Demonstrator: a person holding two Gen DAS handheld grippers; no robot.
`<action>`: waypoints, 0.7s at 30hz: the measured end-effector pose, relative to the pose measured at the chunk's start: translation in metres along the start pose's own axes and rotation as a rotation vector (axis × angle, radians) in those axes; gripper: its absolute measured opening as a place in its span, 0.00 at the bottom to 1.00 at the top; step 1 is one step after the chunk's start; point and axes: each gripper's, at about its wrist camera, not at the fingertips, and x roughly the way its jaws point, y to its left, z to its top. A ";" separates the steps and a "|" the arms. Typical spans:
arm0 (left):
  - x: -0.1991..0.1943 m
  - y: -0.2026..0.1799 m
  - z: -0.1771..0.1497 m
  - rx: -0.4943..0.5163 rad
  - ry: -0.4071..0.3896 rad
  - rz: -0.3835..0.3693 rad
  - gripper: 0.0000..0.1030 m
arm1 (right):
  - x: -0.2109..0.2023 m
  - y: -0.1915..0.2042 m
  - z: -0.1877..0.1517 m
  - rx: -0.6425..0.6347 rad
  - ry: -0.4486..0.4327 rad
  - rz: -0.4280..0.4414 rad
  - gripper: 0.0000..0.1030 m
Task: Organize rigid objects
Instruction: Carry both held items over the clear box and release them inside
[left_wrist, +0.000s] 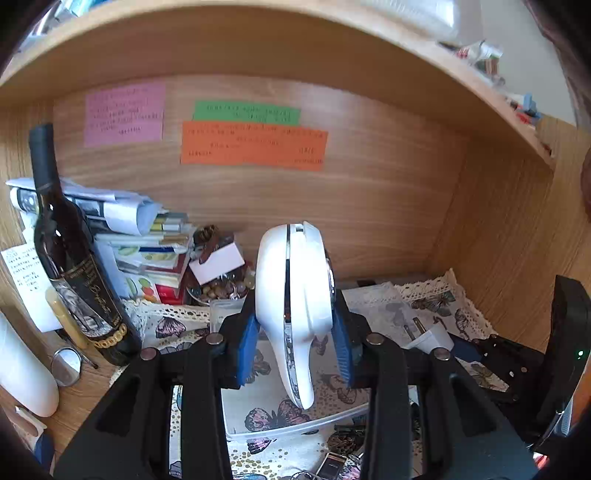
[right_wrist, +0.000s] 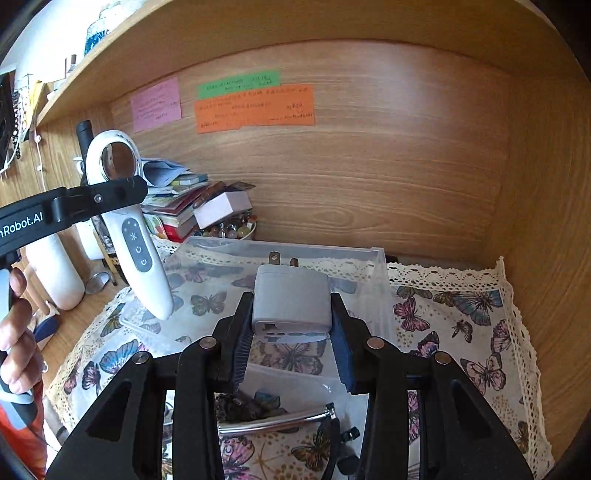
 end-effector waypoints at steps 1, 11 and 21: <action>0.006 0.000 -0.002 -0.001 0.014 0.004 0.35 | 0.004 0.000 0.000 0.001 0.008 0.000 0.34; 0.061 0.006 -0.025 -0.002 0.138 0.057 0.35 | 0.044 -0.006 -0.006 0.019 0.098 -0.007 0.35; 0.084 0.009 -0.033 0.002 0.190 0.079 0.35 | 0.064 -0.006 -0.012 0.017 0.164 -0.026 0.35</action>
